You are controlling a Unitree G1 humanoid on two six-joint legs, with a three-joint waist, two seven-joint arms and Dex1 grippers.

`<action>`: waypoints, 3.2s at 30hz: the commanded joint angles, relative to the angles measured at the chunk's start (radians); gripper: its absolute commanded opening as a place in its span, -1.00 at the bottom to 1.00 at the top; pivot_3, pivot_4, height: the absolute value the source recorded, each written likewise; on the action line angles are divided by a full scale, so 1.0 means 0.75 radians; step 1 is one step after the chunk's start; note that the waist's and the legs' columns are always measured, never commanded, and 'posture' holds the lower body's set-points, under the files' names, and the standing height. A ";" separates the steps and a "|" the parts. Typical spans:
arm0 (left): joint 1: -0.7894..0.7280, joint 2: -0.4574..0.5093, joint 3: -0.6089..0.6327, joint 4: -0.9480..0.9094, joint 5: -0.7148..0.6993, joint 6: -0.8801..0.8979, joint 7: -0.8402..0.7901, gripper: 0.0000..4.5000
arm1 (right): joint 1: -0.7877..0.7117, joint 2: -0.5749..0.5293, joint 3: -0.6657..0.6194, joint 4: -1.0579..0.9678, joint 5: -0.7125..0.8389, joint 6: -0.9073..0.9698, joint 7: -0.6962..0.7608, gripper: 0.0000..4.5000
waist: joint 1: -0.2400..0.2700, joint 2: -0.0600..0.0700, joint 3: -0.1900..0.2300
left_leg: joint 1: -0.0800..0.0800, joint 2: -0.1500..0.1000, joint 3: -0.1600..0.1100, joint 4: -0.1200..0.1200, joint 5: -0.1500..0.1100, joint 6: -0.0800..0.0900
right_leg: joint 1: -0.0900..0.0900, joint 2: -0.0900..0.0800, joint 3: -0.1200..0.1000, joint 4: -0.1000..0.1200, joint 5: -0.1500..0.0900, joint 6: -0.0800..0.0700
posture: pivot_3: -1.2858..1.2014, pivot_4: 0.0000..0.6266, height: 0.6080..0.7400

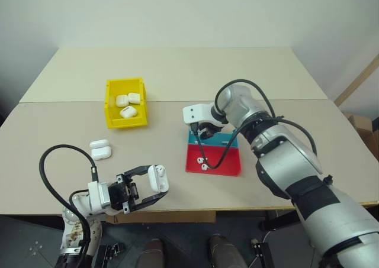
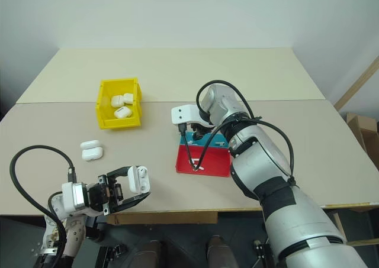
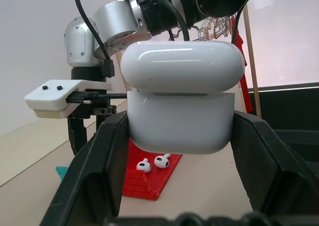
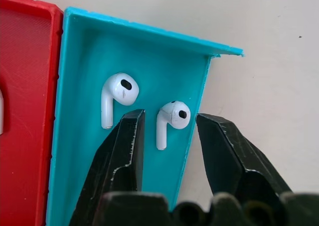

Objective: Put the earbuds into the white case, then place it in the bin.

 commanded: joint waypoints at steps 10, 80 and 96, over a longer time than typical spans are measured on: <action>-0.008 0.016 -0.003 -0.045 -0.008 -0.001 0.037 0.23 | -0.045 0.021 -0.010 0.013 -0.009 0.005 -0.034 -0.13 | 0.000 0.000 0.000 | 0.000 0.000 0.000 0.000 0.000 0.000 | 0.000 0.000 0.000 0.000 0.000 0.000 | 0.03 -0.52 1.00; -0.150 -0.023 -0.047 -0.161 -0.083 0.185 0.192 0.23 | 0.367 -0.412 -0.647 -1.256 0.512 0.469 0.057 -0.61 | 0.032 0.000 0.000 | -0.004 -0.001 -0.004 0.000 0.000 0.000 | 0.000 -0.001 -0.002 -0.002 0.000 0.001 | 0.03 -0.52 1.00; -0.458 -0.084 -0.192 -0.212 -0.173 0.568 0.209 0.23 | 1.194 -0.414 -1.221 -2.410 1.509 0.605 -0.227 -0.61 | 0.024 0.000 0.000 | 0.000 -0.001 -0.002 0.003 0.000 0.000 | 0.005 0.002 0.001 0.000 -0.001 0.002 | 0.03 -0.52 1.00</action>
